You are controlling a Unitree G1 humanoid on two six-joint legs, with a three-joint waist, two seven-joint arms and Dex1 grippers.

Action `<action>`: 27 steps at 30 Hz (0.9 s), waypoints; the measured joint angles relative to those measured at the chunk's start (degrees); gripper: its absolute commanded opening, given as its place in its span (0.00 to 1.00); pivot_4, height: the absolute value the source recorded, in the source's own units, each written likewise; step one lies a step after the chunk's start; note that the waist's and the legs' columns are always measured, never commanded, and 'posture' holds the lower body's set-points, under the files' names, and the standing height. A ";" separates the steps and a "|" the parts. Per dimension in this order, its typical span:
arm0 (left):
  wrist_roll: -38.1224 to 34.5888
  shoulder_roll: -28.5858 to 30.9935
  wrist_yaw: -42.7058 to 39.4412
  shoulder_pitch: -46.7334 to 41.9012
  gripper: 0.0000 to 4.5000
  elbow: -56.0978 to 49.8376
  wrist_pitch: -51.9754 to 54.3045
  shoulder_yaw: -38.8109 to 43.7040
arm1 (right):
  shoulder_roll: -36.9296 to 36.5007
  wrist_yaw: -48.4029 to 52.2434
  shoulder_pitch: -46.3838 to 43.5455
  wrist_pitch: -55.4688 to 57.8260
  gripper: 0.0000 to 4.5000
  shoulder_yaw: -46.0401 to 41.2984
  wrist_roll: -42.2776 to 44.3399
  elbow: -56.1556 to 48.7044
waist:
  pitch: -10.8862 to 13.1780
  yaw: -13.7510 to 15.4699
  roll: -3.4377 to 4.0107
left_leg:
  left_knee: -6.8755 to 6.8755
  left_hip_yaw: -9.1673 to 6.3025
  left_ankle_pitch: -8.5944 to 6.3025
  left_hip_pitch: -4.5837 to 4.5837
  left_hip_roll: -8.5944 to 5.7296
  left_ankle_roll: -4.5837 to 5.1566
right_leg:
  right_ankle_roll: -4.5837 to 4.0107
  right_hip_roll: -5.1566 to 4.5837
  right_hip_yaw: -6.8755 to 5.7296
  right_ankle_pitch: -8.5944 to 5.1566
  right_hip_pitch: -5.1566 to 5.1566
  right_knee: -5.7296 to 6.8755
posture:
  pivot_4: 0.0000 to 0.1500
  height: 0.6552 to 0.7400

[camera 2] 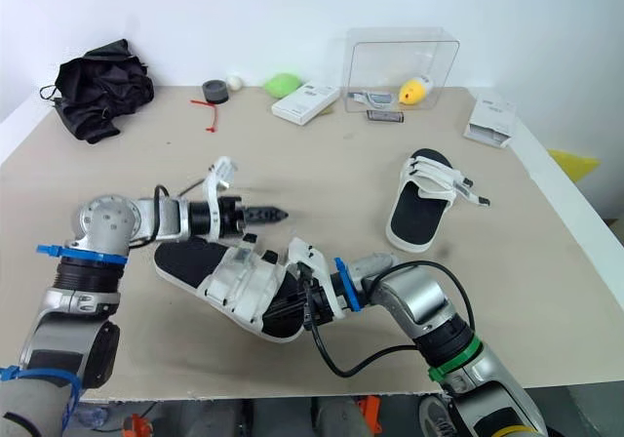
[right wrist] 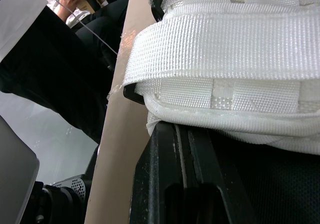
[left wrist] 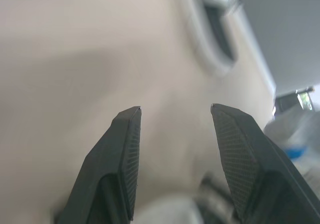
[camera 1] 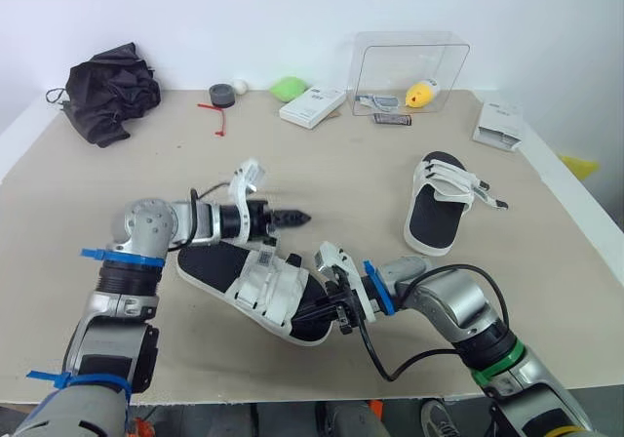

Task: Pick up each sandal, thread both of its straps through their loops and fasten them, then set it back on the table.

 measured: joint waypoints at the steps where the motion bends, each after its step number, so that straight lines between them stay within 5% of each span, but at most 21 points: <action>1: 0.26 0.51 -2.42 -0.16 0.52 -1.47 -1.60 0.60 | 0.01 0.10 -0.03 -0.05 0.00 0.07 0.01 0.00 | 0.00 -0.04 0.00 | -0.03 0.01 0.00 0.00 0.00 0.00 | 0.00 0.00 0.02 -0.01 -0.01 -0.01 | 1.00 1.00; 5: 3.78 7.01 -17.56 3.39 0.52 -10.66 -10.93 0.61 | -0.04 0.42 -0.55 -0.73 0.00 0.42 0.00 0.45 | 0.04 -0.27 0.05 | -0.19 0.10 0.01 0.06 0.02 -0.03 | -0.04 -0.01 0.11 -0.05 -0.07 -0.02 | 1.00 1.00; 12: 14.66 17.27 -42.70 22.80 0.52 -17.36 -30.98 -1.47 | -3.39 0.08 -2.32 1.79 0.00 -2.58 1.14 0.16 | 0.46 0.31 -0.14 | -0.09 0.22 0.16 -0.06 0.07 -0.15 | -0.11 -0.05 -0.05 -0.04 -0.11 -0.03 | 1.00 1.00; 23: 18.96 22.33 -48.35 30.26 0.52 -19.43 -39.84 3.15 | -17.27 1.96 -5.68 2.79 0.00 -11.90 1.83 -2.35 | 0.83 0.83 -0.28 | -0.09 0.24 -0.06 -0.58 0.10 0.25 | -0.23 -0.08 -0.03 -0.07 -0.56 -0.05 | 1.00 1.00; 27: 21.86 26.75 -52.53 37.92 0.52 -22.15 -45.11 5.37 | -22.82 4.19 -0.36 2.41 0.00 -18.26 5.49 -6.79 | 0.84 0.85 -0.25 | -0.12 0.16 -0.20 -0.87 0.13 0.36 | -0.48 -0.10 -0.01 -0.08 -0.84 -0.05 | 1.00 1.00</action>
